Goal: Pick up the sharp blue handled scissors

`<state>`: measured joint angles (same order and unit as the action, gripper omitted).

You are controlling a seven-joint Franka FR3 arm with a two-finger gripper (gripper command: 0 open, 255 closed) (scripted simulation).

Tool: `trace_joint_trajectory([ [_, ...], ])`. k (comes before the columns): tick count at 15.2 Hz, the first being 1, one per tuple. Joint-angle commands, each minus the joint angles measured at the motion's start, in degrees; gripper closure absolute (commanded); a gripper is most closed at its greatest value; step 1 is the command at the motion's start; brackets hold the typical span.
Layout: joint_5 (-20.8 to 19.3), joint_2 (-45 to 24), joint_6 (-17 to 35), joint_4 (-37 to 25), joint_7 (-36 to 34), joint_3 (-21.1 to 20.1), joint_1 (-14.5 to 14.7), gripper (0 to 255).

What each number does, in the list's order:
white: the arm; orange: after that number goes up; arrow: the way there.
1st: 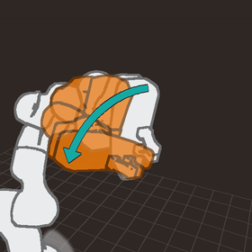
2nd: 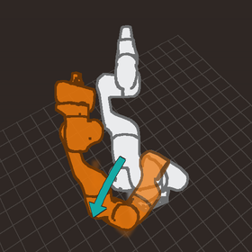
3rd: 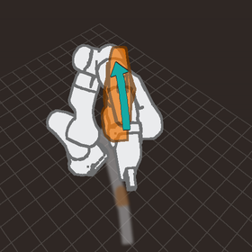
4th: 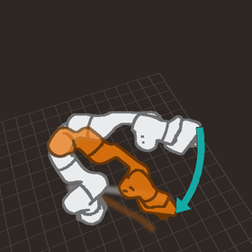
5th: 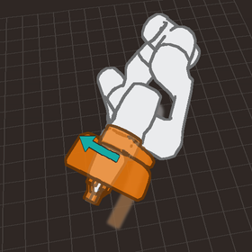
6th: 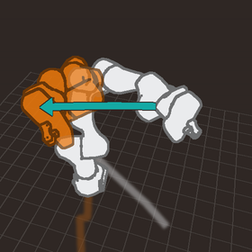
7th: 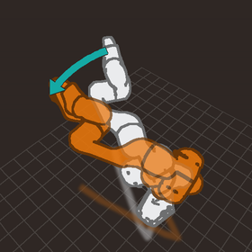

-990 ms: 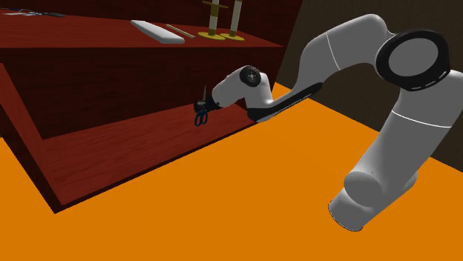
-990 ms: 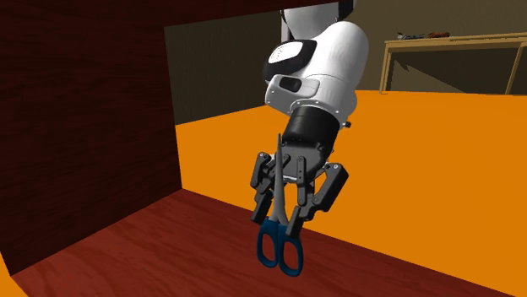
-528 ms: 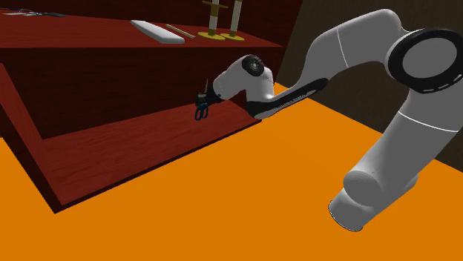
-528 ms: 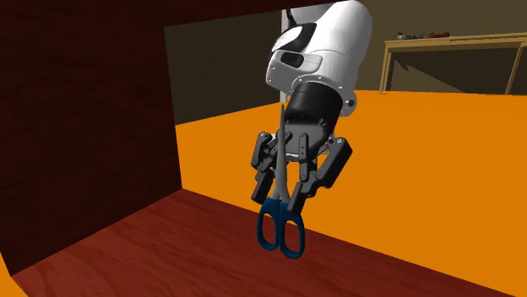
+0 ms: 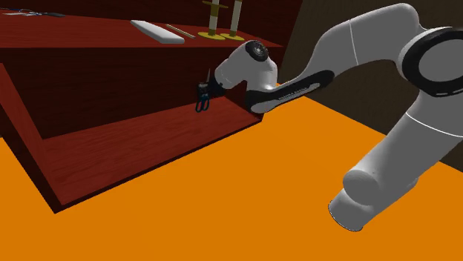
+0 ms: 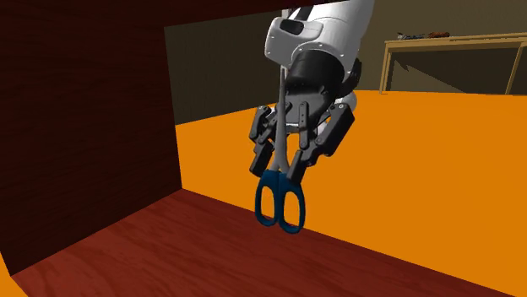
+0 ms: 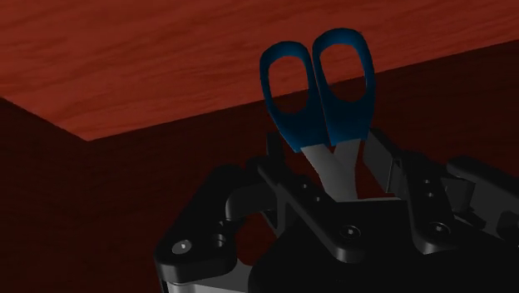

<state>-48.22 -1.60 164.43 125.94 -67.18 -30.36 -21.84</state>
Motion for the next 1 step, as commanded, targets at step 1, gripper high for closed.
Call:
trace_joint_trajectory([
  [1, 1.07, 0.39, -0.17, 0.07, 0.85, -0.12, 0.01, 255],
])
